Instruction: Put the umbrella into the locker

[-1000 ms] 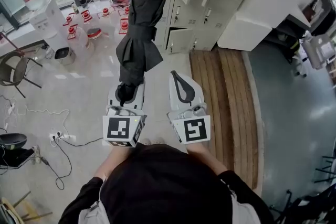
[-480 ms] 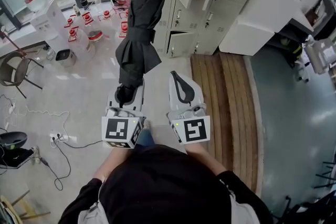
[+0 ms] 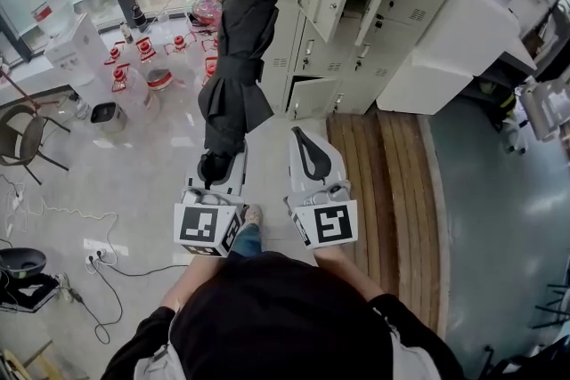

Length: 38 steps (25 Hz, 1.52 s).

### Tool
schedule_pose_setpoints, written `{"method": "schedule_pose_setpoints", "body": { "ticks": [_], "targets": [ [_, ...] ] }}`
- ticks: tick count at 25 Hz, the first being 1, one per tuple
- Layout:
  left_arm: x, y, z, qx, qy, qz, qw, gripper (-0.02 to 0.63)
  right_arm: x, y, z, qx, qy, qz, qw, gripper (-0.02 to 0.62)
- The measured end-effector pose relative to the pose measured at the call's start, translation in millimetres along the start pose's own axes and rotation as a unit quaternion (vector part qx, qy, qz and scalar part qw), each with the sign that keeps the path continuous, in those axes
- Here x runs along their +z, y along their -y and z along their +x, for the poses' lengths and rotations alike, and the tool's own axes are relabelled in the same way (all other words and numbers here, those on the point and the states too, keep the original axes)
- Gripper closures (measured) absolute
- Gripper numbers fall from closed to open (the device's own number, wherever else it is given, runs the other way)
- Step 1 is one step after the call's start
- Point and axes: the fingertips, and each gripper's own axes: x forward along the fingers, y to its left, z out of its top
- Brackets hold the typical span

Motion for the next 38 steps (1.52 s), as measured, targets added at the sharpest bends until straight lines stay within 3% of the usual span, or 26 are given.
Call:
{"method": "schedule_pose_setpoints", "body": {
  "ticks": [7,15,30,38],
  "targets": [
    [2.0,-59.8,81.2,-0.018,0.006,-0.015,0.9997,0.499,-25.0,30.6,93.7,-0.017,-0.008,0.009,1.000,0.592],
    [-5.5,-105.3,149.2,-0.044,0.001,-0.026,0.9987,0.499,-47.9,52.5,160.2,-0.044,-0.023,0.018,0.999,0.593],
    [-20.6,-126.4,207.3,-0.060,-0.005,-0.042,0.9973,0.499,-67.6,79.0,212.5,-0.050,-0.029,0.008,0.998,0.593],
    [-20.8,-139.2,271.5,-0.060,0.000,-0.036,0.9975,0.499,-83.6,122.6,271.9,-0.038,-0.021,0.008,0.999,0.594]
  ]
}}
